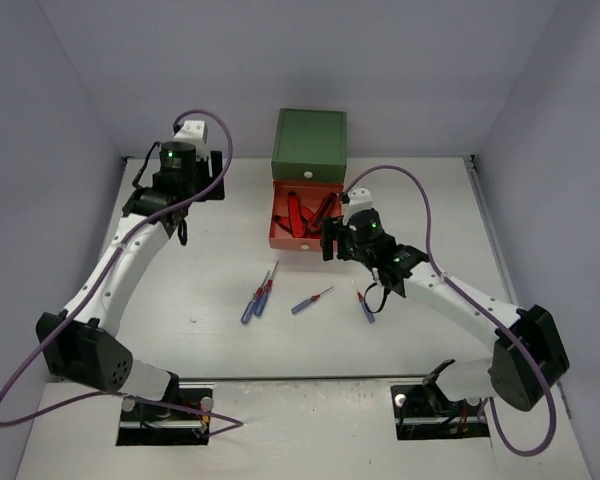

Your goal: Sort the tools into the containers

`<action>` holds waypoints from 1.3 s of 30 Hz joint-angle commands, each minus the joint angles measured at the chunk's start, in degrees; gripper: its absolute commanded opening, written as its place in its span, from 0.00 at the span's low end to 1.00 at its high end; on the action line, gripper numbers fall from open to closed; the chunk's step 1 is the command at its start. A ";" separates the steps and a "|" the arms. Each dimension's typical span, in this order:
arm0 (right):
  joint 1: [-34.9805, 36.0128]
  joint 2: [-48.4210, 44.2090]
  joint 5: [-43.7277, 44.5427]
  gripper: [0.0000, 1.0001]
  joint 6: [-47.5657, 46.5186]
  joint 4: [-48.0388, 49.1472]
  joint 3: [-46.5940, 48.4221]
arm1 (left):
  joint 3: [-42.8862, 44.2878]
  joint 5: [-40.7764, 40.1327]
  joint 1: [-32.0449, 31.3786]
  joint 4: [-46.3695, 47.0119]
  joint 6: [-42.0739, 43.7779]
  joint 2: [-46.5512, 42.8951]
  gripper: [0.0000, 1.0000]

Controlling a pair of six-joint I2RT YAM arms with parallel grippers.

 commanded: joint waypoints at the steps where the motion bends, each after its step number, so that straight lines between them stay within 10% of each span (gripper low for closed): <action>1: 1.36 5.20 3.08 0.67 3.83 9.17 1.81 | -10.59 -0.67 0.47 -2.05 -3.80 -8.83 0.68; 16: 7.37 18.67 12.76 0.68 12.10 13.70 6.83 | -24.80 -5.06 3.08 -11.41 -5.08 -26.93 0.75; 39: -1.45 14.72 13.74 0.43 -0.51 13.36 8.70 | -25.00 2.33 2.99 -10.43 -8.05 -23.66 0.75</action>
